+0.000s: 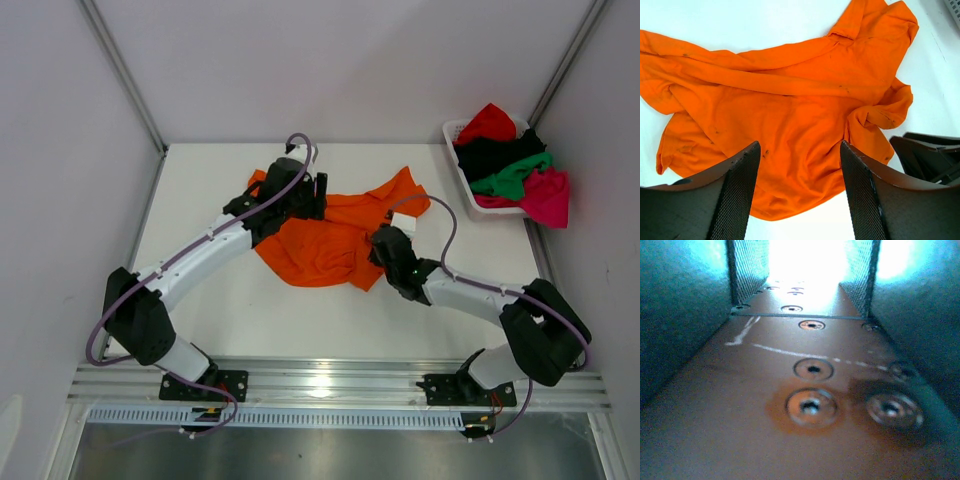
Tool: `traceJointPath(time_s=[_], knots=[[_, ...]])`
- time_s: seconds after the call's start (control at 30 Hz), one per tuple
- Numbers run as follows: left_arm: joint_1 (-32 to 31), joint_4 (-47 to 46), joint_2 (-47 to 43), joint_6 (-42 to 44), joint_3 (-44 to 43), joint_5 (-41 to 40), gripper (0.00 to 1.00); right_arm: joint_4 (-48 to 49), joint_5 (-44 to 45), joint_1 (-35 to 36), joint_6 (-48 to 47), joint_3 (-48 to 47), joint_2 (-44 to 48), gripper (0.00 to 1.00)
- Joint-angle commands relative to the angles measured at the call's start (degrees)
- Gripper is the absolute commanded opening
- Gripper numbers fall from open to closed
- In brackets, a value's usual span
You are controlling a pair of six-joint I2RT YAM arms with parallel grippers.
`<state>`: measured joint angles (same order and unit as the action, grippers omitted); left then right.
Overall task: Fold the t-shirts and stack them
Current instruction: Flatten the tshirt out
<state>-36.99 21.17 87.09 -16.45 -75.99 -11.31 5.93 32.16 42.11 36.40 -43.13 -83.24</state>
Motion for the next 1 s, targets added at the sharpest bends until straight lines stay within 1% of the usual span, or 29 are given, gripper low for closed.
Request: traceJointPath(time_s=[0.0, 0.13, 0.23, 0.33, 0.43, 0.53, 0.6, 0.73, 0.97], knots=[[-0.4, -1.0, -1.3, 0.8, -1.4, 0.8, 0.68, -5.7, 1.4, 0.7, 4.9, 3.1, 2.8, 0.36], [-0.4, -1.0, -1.7, 0.9, -1.5, 0.5, 0.68, -7.2, 0.7, 1.2, 8.1, 6.4, 4.1, 0.36], [-0.4, -1.0, -1.7, 0.8, -1.7, 0.6, 0.68, -2.7, -0.5, 1.3, 9.5, 9.8, 4.4, 0.36], [-0.5, -0.9, -1.8, 0.7, -1.6, 0.7, 0.68, 5.4, -2.1, 1.3, 9.5, 13.2, 3.9, 0.36], [-0.4, -0.7, -2.0, 0.9, -1.4, 0.5, 0.68, 10.5, -3.8, 1.3, 9.0, 16.1, 2.7, 0.37], [-0.4, -0.6, -2.3, 1.1, -1.3, 0.0, 0.68, 17.2, -5.4, 1.3, 8.9, 17.8, 1.0, 0.37], [-0.4, -0.6, -2.4, 1.2, -1.4, -0.3, 0.68, 19.8, -6.5, 1.3, 8.9, 18.5, 0.0, 0.37], [-0.4, -0.5, -2.4, 1.2, -0.9, -0.5, 0.68, 23.2, -7.6, 1.3, 8.9, 18.6, -2.2, 0.37], [-0.5, -0.3, -2.3, 1.4, -0.9, -1.1, 0.68, 24.2, -8.4, 1.3, 8.7, 17.6, -4.9, 0.36]])
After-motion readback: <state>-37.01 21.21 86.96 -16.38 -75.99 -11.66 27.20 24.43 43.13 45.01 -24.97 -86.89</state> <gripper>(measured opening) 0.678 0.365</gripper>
